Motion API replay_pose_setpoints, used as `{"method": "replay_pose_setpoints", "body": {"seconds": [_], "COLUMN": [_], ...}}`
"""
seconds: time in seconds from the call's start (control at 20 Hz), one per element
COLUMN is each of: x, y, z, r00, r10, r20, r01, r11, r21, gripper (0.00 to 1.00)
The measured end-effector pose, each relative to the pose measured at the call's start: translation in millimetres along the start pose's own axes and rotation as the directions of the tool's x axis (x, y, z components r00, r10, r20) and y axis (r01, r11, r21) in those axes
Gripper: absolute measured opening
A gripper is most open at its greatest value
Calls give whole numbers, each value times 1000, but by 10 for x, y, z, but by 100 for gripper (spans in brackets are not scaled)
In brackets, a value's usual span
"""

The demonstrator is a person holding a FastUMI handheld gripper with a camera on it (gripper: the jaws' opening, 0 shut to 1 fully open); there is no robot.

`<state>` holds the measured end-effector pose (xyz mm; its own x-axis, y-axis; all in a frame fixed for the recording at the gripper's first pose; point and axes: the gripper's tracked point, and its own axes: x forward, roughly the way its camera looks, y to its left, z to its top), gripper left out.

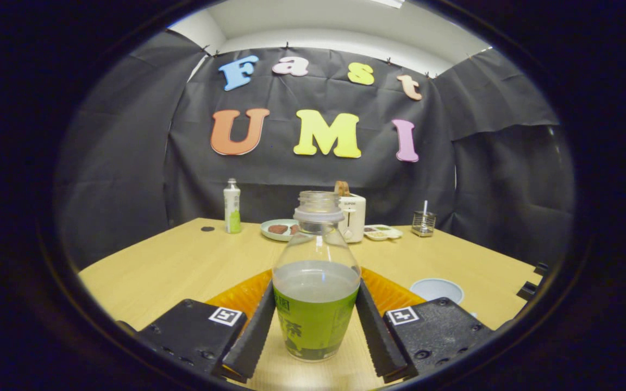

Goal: Take the bottle from table, then pour the juice into the cup, finally place the bottle on the coaster

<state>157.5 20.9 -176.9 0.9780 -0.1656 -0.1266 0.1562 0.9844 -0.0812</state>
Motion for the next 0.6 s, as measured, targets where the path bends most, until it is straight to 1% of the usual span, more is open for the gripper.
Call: {"method": "replay_pose_setpoints", "body": {"seconds": [0.2, 0.35, 0.45, 0.6], "x": [-97, -152, -179, -243], "y": [57, 50, 81, 85], "z": [243, 508, 662, 820], "r00": [1000, 1000, 999, 996], "r10": [22, 25, 53, 89], "r20": [-1, -1, 5, 13], "r01": [-22, -25, -53, -88], "r11": [999, 991, 976, 942], "r21": [50, 134, 211, 325], "gripper": [82, 82, 82, 81]}}
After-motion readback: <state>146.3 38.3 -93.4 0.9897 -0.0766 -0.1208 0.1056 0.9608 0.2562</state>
